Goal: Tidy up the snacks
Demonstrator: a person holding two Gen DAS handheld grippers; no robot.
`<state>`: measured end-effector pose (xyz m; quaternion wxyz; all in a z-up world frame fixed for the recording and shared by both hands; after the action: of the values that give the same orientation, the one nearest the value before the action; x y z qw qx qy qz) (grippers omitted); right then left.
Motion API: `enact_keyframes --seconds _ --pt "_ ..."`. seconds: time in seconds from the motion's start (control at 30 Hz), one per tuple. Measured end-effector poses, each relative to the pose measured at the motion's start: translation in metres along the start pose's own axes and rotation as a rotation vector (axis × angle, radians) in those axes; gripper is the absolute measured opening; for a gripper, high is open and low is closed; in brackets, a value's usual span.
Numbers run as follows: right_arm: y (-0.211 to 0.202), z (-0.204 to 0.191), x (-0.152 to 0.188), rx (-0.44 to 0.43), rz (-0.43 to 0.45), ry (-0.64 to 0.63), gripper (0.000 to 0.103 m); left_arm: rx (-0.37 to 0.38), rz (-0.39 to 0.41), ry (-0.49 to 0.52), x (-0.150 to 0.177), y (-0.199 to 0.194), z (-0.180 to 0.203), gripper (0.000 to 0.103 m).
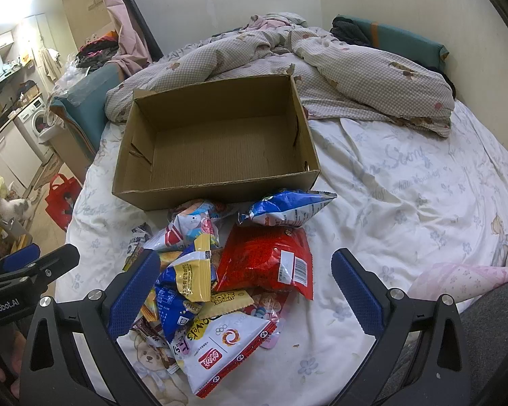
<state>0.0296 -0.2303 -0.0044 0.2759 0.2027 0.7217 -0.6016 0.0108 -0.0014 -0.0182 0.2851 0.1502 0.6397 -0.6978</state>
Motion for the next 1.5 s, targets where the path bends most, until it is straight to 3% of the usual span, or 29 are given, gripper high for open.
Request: enact_keyframes --seconds 1.5 --pt "0.002 0.001 0.001 -0.002 -0.006 -0.002 0.103 -0.001 0.011 0.000 -0.009 -0.006 -0.003 0.103"
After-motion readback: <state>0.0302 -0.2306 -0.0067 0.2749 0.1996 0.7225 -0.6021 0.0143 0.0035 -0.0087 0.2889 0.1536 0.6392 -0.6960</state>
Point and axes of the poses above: each gripper's, at about its wrist camera, not at the fingertips, and y roughly the way its jaws point, z to its right, x to its underside, the point moved 2 cm from there along y, roughly the way its jaws point, and after that the axes turned 1 degree about x, right-handed, at the moved point
